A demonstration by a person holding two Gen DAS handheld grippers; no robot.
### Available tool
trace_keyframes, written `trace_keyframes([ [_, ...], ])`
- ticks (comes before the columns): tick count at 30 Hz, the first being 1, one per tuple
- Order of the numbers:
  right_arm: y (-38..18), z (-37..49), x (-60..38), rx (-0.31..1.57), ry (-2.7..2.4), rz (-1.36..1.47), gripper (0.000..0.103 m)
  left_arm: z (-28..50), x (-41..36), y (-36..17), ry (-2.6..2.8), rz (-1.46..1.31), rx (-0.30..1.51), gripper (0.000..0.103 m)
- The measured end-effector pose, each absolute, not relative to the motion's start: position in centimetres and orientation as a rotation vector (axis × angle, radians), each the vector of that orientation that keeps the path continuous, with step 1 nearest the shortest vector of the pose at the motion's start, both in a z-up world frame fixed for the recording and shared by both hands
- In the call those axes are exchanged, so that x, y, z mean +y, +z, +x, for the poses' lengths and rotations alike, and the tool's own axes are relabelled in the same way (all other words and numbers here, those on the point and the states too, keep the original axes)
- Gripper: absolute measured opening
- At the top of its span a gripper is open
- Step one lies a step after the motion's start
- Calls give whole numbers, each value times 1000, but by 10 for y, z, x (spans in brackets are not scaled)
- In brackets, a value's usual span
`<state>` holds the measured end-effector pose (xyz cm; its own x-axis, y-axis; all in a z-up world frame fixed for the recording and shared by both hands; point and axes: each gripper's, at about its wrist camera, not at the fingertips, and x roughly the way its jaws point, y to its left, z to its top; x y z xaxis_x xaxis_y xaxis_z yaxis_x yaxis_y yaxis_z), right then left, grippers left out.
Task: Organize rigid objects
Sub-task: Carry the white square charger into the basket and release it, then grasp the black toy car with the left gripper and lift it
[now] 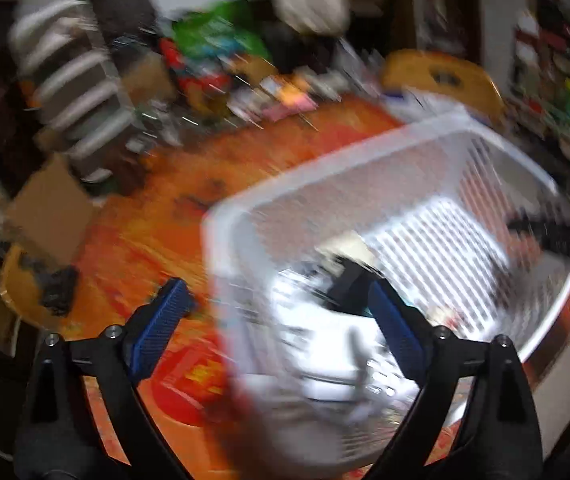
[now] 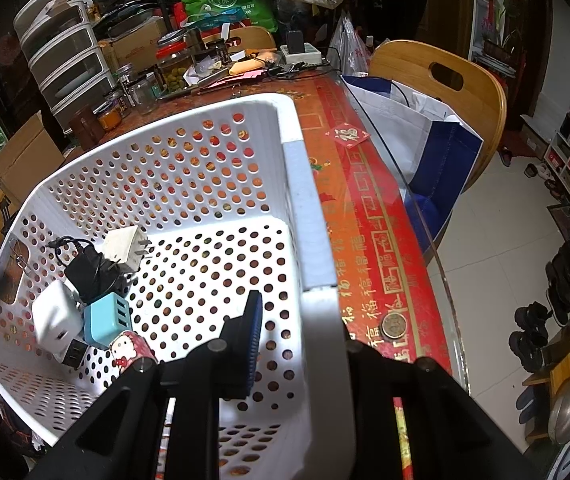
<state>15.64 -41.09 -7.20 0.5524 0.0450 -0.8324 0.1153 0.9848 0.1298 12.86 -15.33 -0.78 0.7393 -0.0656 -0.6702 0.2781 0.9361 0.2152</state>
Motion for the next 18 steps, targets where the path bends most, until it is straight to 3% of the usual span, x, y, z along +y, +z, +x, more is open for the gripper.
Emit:
trace_keyframes([
  [1,-72,156,-411,987,-42,178,22,131,-129,5,-158,258,682,103],
  [4,-72,156,-411,987,-42,178,22,152,-67,15,-66,144,664,103],
  [8,-72,156,-411,986,-41,178,22,210,11,-34,-10,59,824,103],
  [14,-72,157,-412,989,-43,173,22,260,9,-117,-70,94,989,103],
  [18,-72,157,-412,987,-41,175,22,286,4,-139,-65,103,1007,103],
])
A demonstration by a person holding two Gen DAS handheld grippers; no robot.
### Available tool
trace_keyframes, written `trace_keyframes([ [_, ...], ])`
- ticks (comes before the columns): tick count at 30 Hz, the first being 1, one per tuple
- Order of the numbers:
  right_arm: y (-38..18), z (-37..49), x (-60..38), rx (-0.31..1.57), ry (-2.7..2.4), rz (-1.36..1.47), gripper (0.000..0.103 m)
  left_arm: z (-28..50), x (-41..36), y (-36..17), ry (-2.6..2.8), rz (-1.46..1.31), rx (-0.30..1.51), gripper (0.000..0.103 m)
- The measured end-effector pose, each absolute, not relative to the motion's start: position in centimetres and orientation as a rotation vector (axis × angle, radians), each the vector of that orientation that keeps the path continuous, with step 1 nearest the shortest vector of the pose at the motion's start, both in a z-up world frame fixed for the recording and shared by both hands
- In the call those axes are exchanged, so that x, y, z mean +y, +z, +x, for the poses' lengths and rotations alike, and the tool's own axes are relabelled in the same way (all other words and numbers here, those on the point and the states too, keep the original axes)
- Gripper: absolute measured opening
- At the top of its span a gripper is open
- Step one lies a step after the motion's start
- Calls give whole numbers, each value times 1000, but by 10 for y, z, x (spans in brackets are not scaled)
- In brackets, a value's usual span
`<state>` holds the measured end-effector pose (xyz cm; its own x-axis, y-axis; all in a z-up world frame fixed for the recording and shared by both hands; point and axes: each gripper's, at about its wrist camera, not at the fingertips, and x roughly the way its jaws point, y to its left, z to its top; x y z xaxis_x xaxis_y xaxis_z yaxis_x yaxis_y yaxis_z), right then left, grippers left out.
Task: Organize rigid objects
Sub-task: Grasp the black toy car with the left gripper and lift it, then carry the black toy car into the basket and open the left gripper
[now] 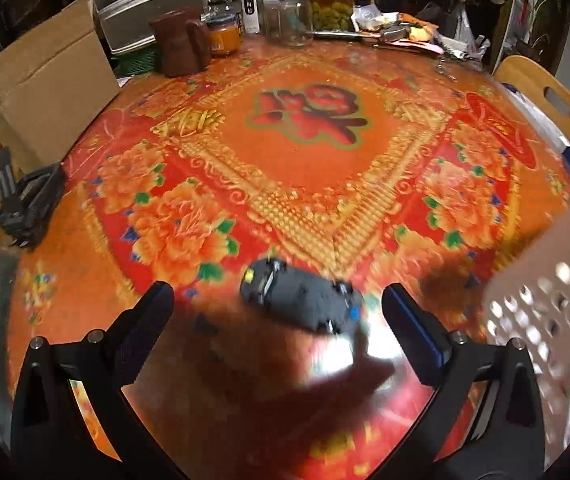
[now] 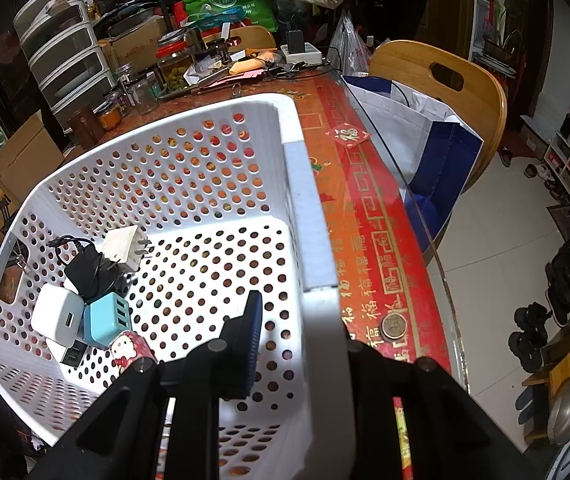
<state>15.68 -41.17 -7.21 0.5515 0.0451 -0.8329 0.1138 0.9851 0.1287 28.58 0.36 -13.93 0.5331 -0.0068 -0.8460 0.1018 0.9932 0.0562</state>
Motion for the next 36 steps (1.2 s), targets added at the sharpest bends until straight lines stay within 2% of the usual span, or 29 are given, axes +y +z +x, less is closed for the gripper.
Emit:
trace_keyframes([
  [5,-72,156,-412,987,-41,174,22,303,1,-160,-68,102,1037,101],
  [9,-73,155,-411,986,-41,172,22,301,-2,-161,-67,114,1025,96],
  [11,-72,155,-411,986,-42,173,22,298,-1,-157,-58,113,1007,83],
  [12,-72,155,-411,986,-42,172,22,297,-1,-155,-55,113,998,66],
  [13,-73,155,-411,986,-42,172,22,294,-1,-153,-39,123,989,64],
  [19,-72,155,-411,986,-41,172,22,275,-9,-140,30,214,891,64],
  [24,-72,155,-411,986,-41,172,22,253,-16,-105,80,259,782,64],
  [36,-73,155,-411,986,-41,173,22,210,-54,-15,33,261,705,64],
])
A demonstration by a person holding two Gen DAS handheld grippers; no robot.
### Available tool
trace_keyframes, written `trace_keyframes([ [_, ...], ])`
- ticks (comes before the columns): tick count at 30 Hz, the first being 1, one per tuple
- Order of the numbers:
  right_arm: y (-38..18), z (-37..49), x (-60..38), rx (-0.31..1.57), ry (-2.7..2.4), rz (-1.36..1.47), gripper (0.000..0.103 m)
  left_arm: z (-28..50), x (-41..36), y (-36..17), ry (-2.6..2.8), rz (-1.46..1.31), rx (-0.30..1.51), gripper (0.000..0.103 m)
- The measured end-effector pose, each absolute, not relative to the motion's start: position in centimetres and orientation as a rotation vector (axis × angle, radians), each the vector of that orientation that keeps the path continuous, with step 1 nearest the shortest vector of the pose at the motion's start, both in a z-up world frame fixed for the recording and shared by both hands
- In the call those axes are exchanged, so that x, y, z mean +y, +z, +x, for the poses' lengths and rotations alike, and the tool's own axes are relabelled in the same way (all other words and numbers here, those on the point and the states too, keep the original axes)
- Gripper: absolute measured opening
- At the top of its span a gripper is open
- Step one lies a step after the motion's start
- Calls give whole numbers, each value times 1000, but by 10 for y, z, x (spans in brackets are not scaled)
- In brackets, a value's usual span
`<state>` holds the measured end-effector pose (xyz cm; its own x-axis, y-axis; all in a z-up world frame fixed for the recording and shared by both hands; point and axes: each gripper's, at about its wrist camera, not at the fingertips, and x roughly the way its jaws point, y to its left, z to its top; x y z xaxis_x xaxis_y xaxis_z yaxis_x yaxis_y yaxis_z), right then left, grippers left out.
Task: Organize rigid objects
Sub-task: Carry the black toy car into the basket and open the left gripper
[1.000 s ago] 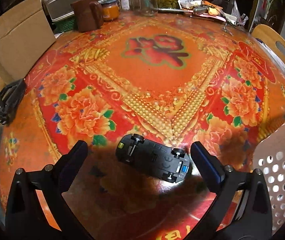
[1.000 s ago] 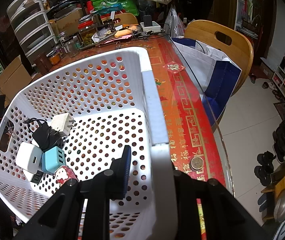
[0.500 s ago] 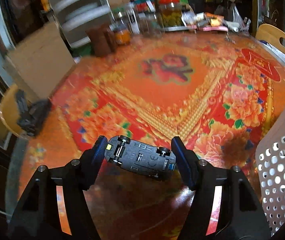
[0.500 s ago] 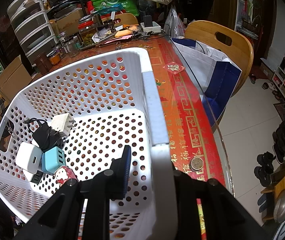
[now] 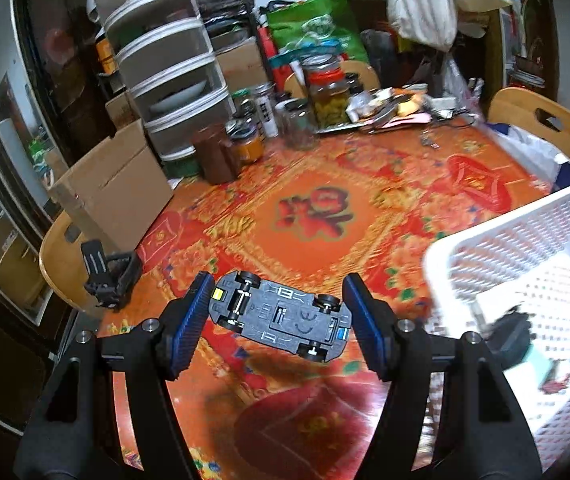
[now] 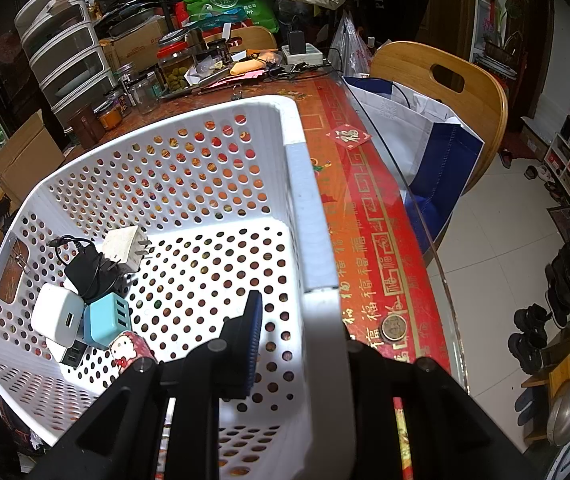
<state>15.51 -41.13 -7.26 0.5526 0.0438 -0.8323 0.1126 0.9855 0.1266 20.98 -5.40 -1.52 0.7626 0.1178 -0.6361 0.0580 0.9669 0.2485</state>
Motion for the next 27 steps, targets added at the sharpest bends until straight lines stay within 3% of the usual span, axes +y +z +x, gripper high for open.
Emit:
trace_keyframes([
  [6,-73,155,-411,986,-41,172,22,190,-106,11,-32,316,676,64],
  [14,-71,155,-409,985,-36,172,23,170,-193,4,-163,436,719,64],
  [27,-69,158,-409,982,-29,174,24,198,-298,-68,-372,670,1071,64],
])
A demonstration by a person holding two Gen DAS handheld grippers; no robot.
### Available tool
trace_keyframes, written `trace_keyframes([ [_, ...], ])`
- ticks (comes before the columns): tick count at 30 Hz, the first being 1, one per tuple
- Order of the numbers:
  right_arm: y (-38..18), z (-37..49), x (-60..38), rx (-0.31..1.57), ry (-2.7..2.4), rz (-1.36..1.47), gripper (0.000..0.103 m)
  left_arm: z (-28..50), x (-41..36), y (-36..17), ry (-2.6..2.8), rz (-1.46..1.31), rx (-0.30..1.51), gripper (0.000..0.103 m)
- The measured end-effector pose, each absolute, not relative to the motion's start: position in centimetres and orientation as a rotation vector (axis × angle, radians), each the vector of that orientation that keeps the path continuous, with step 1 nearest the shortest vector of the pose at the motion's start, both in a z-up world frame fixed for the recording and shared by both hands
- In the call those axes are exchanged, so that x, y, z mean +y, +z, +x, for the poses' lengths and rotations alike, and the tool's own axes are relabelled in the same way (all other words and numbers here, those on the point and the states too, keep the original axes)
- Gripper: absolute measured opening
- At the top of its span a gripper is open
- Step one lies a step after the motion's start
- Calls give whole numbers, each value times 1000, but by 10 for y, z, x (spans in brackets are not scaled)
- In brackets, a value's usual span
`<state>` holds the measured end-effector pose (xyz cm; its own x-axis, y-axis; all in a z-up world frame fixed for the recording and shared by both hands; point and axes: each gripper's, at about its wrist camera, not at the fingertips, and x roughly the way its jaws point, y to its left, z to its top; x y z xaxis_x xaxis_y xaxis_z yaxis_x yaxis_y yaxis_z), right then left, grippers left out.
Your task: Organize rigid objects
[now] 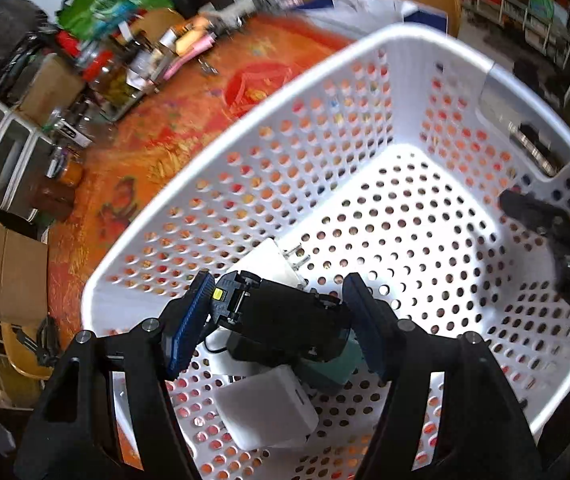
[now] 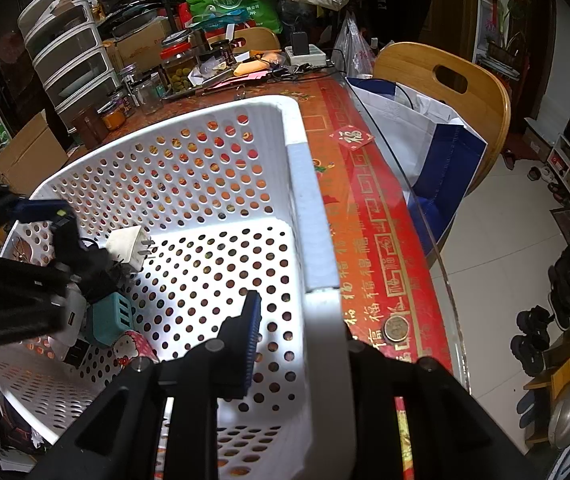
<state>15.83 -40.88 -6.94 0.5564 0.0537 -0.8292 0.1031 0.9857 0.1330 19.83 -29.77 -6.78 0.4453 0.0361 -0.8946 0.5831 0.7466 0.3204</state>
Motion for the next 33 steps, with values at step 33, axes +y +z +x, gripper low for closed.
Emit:
trace_keyframes([
  [33,-72,157,-409,983,-14,174,26,190,-287,-58,-343,690,988,101],
])
